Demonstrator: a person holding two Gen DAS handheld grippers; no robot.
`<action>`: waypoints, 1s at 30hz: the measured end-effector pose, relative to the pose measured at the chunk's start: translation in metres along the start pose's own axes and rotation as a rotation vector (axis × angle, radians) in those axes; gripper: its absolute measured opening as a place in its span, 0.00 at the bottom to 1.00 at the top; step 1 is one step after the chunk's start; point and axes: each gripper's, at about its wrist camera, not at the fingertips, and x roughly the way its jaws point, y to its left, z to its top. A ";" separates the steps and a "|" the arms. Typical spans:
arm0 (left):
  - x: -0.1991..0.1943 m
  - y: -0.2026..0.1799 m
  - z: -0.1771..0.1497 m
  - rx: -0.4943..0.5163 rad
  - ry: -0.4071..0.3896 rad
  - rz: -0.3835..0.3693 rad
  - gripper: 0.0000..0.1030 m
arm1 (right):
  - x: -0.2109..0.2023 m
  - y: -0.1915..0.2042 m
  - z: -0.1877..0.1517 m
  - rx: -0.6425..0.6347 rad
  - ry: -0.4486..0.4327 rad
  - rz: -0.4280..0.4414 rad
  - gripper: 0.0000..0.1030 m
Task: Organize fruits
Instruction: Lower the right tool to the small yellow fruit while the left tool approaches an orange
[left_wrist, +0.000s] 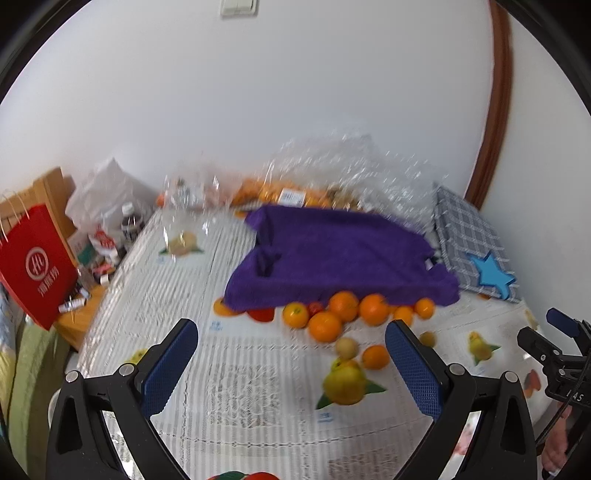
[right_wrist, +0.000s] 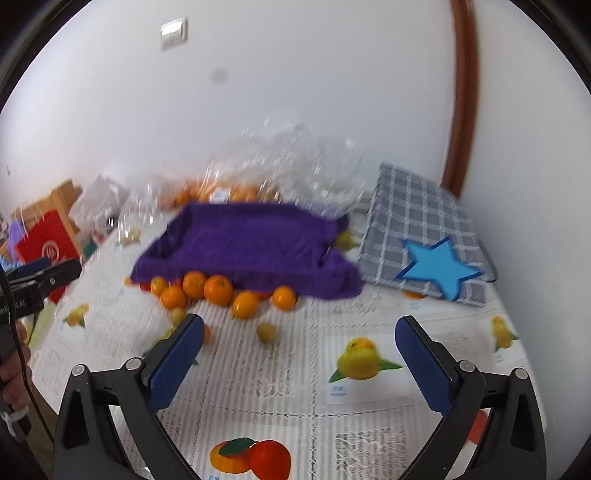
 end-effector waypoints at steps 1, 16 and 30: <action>0.007 0.003 -0.004 -0.002 0.012 0.002 0.97 | 0.010 0.003 -0.002 -0.011 0.018 0.007 0.95; 0.093 0.036 -0.040 -0.028 0.148 -0.052 0.71 | 0.133 0.020 -0.037 -0.015 0.180 0.102 0.50; 0.110 0.034 -0.038 -0.077 0.134 -0.197 0.50 | 0.147 0.016 -0.038 -0.002 0.183 0.130 0.24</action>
